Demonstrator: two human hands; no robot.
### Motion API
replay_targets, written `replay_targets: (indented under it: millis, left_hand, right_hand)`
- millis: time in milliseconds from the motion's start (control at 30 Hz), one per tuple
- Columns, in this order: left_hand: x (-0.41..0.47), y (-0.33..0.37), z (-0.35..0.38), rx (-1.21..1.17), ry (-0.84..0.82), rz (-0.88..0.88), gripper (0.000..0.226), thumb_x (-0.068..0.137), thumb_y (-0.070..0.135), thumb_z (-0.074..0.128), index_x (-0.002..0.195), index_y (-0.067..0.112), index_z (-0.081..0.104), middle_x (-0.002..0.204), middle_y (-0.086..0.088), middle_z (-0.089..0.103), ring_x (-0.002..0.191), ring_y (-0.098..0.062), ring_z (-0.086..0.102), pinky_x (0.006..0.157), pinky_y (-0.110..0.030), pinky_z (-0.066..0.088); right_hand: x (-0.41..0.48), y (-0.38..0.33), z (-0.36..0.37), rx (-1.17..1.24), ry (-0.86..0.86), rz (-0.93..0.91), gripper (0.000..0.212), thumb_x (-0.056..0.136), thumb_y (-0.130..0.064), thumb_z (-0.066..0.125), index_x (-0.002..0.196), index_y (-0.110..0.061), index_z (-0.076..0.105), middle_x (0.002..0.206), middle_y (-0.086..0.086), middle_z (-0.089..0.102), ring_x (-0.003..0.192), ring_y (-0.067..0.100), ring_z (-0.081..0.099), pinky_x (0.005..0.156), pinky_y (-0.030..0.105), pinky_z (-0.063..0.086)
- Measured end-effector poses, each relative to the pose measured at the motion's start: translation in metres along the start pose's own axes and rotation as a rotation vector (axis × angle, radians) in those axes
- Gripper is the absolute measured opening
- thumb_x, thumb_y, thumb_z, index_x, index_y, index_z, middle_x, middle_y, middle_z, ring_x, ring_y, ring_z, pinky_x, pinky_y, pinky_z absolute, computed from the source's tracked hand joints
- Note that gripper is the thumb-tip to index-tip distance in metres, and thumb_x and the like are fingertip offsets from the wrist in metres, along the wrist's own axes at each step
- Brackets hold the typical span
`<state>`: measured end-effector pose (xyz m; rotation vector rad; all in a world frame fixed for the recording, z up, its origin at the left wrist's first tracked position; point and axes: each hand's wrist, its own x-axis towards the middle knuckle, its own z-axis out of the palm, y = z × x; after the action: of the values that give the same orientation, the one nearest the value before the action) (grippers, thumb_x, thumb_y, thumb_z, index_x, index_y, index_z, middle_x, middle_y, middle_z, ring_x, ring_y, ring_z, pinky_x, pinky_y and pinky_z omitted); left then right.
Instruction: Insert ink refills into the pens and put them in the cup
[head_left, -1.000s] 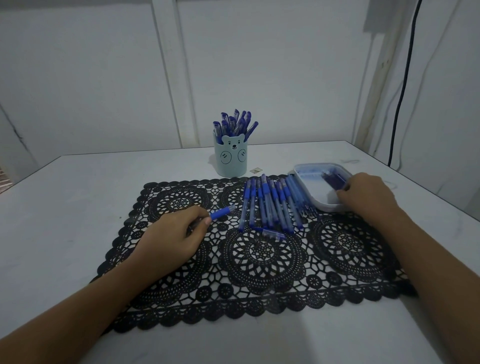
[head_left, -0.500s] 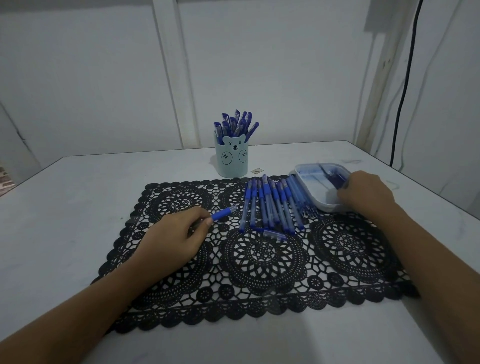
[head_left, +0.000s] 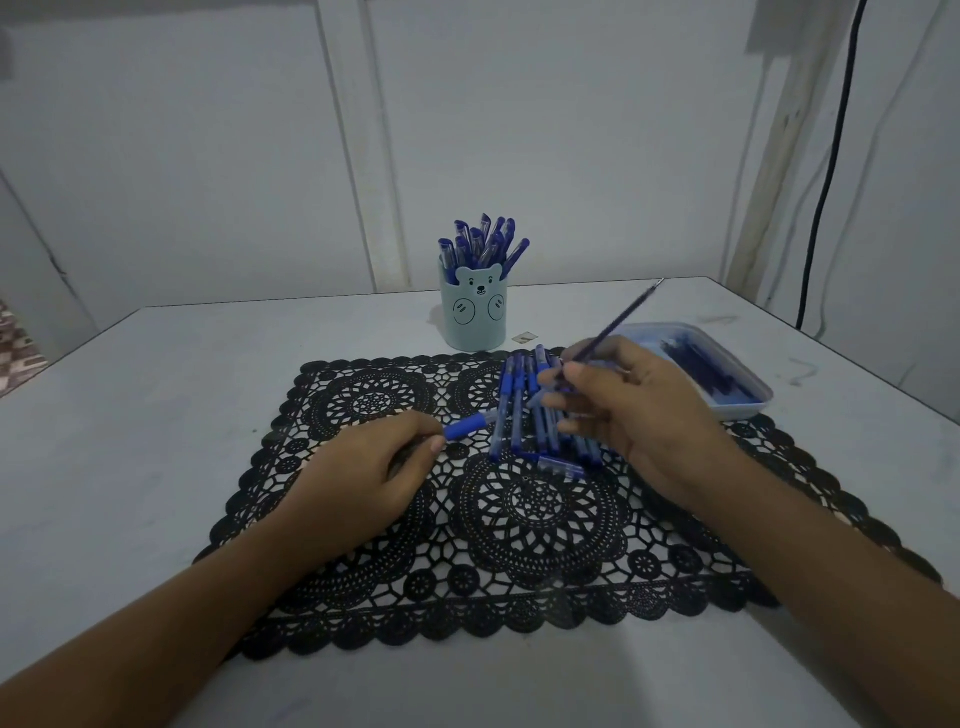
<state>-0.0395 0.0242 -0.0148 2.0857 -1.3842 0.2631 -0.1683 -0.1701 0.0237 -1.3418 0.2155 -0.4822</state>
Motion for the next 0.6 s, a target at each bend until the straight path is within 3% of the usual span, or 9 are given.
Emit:
replay_targets:
  millis: [233, 400, 600]
  left_hand:
    - [0.000, 0.003, -0.001, -0.016, 0.007, -0.003, 0.019, 0.081, 0.051, 0.032, 0.089, 0.044, 0.047, 0.062, 0.008, 0.057, 0.060, -0.010, 0.052, 0.048, -0.019, 0.039]
    - [0.000, 0.004, -0.001, -0.006, 0.007, 0.021, 0.020, 0.083, 0.049, 0.033, 0.091, 0.041, 0.049, 0.061, 0.008, 0.056, 0.060, -0.013, 0.052, 0.048, -0.022, 0.039]
    - [0.000, 0.006, 0.000, -0.011, 0.011, 0.023, 0.020, 0.083, 0.049, 0.033, 0.092, 0.041, 0.050, 0.062, 0.011, 0.055, 0.061, -0.011, 0.051, 0.050, -0.020, 0.039]
  right_hand:
    - [-0.006, 0.017, 0.018, 0.129, -0.026, 0.010, 0.011, 0.091, -0.001, 0.046, 0.087, -0.011, 0.049, 0.081, 0.011, 0.072, 0.080, 0.023, 0.070, 0.074, 0.033, 0.057]
    - [-0.007, 0.020, 0.019, 0.129, -0.073, 0.026, 0.012, 0.091, -0.002, 0.046, 0.085, -0.011, 0.050, 0.080, 0.012, 0.072, 0.079, 0.022, 0.070, 0.070, 0.029, 0.058]
    - [-0.009, 0.022, 0.018, -0.120, -0.102, 0.028, 0.014, 0.088, -0.010, 0.054, 0.097, -0.012, 0.064, 0.069, -0.002, 0.066, 0.060, 0.007, 0.058, 0.052, 0.018, 0.047]
